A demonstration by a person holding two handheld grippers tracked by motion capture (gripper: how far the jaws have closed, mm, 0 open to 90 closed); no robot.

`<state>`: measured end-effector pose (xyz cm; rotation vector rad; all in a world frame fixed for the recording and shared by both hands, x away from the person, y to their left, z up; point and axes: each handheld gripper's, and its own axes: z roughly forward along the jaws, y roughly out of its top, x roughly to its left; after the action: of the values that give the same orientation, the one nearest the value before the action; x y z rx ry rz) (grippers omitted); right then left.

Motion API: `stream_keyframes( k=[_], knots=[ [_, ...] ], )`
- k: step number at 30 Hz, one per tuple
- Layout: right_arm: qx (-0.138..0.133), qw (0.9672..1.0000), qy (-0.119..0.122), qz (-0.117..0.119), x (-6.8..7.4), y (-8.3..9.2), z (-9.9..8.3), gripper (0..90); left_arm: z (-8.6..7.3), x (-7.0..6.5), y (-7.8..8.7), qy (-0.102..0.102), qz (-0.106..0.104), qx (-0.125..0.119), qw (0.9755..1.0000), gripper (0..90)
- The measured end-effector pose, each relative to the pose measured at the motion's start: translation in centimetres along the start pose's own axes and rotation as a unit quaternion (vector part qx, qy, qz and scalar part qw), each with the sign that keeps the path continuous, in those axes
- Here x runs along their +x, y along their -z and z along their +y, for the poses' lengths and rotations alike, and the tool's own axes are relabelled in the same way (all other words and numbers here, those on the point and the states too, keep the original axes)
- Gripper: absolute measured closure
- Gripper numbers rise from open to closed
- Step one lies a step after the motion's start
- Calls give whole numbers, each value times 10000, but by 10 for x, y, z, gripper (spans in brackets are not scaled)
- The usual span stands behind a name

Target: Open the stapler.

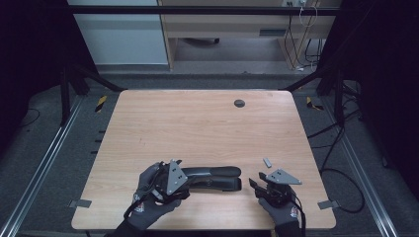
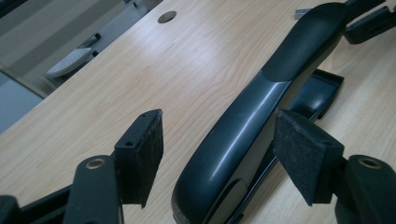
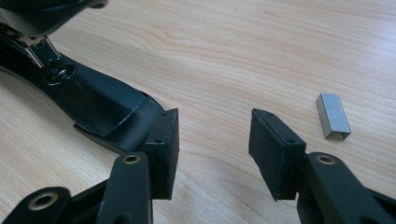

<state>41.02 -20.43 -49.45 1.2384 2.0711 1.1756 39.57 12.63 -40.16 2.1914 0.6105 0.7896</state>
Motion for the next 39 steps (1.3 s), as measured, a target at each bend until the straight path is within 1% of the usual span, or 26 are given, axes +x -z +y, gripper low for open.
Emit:
stream_keyframes(
  k=[1, 4, 7, 8, 9, 10, 13, 16, 19, 24, 26, 28, 32, 36, 37, 39],
  knots=[
    [-19, 10000, 42, -24, 0, 0, 0, 532, 2, -1, 0, -38, -25, 12, 10000, 328],
    [-33, 10000, 59, -11, 0, 1, 0, 534, 7, -6, -2, -206, -91, 79, 9997, 327],
    [-27, 10000, 58, -1, 1, 1, 0, 538, 11, -10, -5, -329, -160, 124, 9993, 327],
    [-27, 10000, 58, -1, 1, 1, 0, 538, 11, -10, -5, -329, -160, 124, 9993, 328],
    [-29, 10000, 73, 6, 1, 2, -1, 541, 14, -14, -7, -431, -191, 147, 9988, 328],
    [-31, 10000, 76, 5, 2, 2, -1, 542, 14, -14, -7, -431, -191, 147, 9988, 329],
    [-33, 10000, 63, 8, 1, 2, -2, 546, 20, -22, -10, -674, -211, 227, 9972, 329],
    [-35, 10000, 74, 17, 2, 2, -2, 548, 24, -28, -12, -813, -212, 265, 9961, 330],
    [-31, 10000, 66, 18, 2, 3, -2, 550, 28, -32, -14, -937, -175, 299, 9950, 330],
    [-53, 10000, 51, 31, 1, 4, -2, 554, 30, -37, -17, -1029, -145, 278, 9942, 330],
    [-54, 10000, 68, 40, 1, 3, -2, 555, 32, -40, -18, -1117, -127, 288, 9932, 331],
    [-34, 10000, 64, 40, 1, 3, -2, 556, 33, -41, -19, -1114, -127, 281, 9933, 331],
    [-43, 10000, 56, 51, 2, 2, -2, 557, 34, -46, -21, -1181, -95, 266, 9926, 333],
    [-43, 10000, 43, 64, 2, 3, -2, 558, 36, -53, -27, -1335, -8, 298, 9906, 334],
    [-44, 10000, 41, 63, 2, 3, -2, 559, 36, -54, -28, -1368, 29, 271, 9902, 335],
    [-34, 10000, 17, 78, 2, 3, -2, 559, 37, -58, -29, -1471, 79, 289, 9887, 336]
  ],
)
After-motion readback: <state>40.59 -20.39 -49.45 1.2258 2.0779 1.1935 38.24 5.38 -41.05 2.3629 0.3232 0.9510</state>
